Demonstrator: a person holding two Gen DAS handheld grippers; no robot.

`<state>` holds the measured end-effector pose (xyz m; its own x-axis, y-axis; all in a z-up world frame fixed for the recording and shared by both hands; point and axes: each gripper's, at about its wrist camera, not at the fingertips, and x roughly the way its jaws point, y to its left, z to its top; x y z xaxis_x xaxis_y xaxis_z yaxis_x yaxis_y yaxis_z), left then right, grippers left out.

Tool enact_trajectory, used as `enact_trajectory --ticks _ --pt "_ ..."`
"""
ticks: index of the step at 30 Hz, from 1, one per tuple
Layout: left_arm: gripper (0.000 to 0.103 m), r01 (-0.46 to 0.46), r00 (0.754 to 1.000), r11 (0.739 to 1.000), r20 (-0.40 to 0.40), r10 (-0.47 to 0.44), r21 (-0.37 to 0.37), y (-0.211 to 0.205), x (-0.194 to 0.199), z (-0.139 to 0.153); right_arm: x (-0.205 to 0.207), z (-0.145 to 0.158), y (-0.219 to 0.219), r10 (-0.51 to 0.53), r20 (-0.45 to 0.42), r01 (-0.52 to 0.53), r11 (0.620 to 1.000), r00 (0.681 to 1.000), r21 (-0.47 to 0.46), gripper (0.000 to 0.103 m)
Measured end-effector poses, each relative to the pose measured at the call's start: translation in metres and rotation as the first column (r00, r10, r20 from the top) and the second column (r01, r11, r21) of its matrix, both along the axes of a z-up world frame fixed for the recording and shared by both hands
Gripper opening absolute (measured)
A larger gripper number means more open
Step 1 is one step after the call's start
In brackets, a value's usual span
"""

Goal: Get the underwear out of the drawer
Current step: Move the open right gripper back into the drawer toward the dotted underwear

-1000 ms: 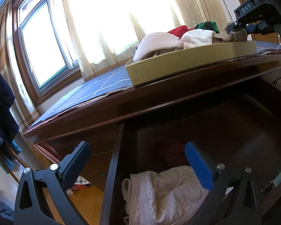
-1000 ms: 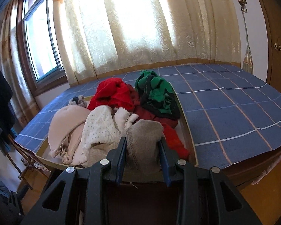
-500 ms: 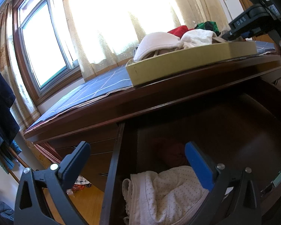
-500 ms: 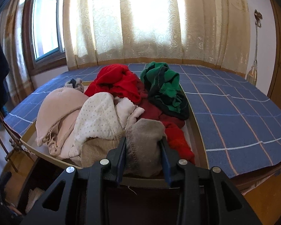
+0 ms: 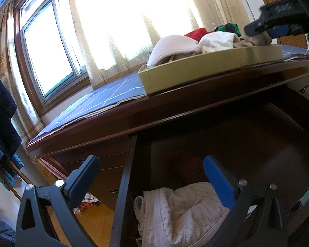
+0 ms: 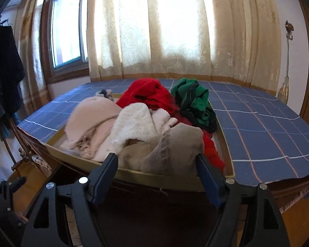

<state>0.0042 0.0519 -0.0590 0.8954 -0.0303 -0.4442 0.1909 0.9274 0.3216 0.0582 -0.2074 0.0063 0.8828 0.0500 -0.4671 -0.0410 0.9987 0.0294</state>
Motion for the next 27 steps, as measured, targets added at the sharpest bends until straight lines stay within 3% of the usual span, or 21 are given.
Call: enact_trajectory --ticks 6,13,20,27 --pt "0.103 -0.002 1.000 1.000 0.001 0.002 0.000 0.000 0.000 0.000 -0.038 0.006 0.012 0.067 0.024 -0.067 0.998 0.997 -0.013 0.079" --pt "0.103 -0.014 1.000 1.000 0.003 0.014 -0.008 0.000 0.000 0.000 -0.053 -0.029 0.027 0.163 -0.112 -0.164 0.987 0.980 0.003 0.079" --pt "0.103 -0.026 1.000 0.999 -0.005 0.026 -0.024 0.002 0.003 0.002 -0.036 -0.069 0.035 0.271 -0.286 -0.246 0.962 0.919 0.121 0.079" --pt "0.103 -0.087 0.995 0.994 -0.056 0.084 -0.063 0.011 0.012 0.005 -0.022 -0.103 0.055 0.369 -0.421 -0.311 0.929 0.828 0.201 0.079"
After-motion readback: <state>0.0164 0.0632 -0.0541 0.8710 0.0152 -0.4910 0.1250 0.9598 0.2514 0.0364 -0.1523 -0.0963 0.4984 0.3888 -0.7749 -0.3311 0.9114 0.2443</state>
